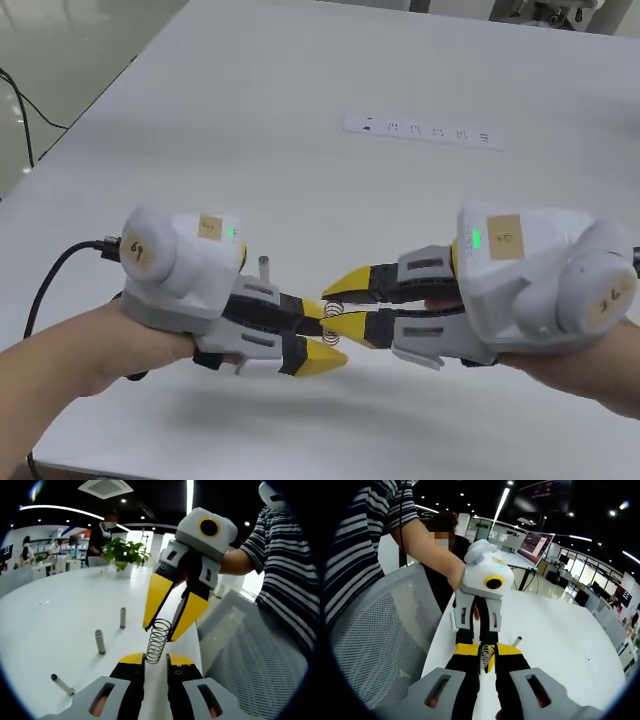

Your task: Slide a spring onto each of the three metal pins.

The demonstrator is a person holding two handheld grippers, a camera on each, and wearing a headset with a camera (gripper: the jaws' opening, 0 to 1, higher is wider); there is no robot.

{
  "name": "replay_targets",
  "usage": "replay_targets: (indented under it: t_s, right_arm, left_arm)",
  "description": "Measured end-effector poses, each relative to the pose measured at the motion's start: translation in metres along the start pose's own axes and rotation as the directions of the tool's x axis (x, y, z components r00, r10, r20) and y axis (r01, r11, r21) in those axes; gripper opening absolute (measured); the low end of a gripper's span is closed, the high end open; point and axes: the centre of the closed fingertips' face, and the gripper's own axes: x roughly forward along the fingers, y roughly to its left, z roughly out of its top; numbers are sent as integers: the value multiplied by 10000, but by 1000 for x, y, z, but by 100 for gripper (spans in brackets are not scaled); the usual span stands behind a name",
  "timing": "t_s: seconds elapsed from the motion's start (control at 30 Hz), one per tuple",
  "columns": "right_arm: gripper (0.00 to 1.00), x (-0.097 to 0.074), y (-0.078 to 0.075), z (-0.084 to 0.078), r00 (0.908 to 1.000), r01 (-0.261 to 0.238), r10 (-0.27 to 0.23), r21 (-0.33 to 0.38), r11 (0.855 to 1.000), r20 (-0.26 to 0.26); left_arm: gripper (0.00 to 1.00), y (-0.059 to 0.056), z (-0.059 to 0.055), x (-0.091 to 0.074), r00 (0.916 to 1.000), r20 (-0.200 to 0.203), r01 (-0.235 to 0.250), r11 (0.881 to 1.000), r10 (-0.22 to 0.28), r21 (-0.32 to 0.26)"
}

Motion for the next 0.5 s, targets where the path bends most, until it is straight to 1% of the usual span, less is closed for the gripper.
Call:
replay_targets:
  t_s: [0.27, 0.5]
  right_arm:
    - [7, 1, 0, -1, 10000, 11, -12, -96, 10000, -73]
    - [7, -1, -4, -3, 9998, 146, -147, -58, 9999, -142]
  left_arm:
    - [9, 3, -1, -5, 9998, 2, -190, 9998, 190, -91]
    - [10, 7, -2, -11, 9991, 52, -418, 9989, 419, -204]
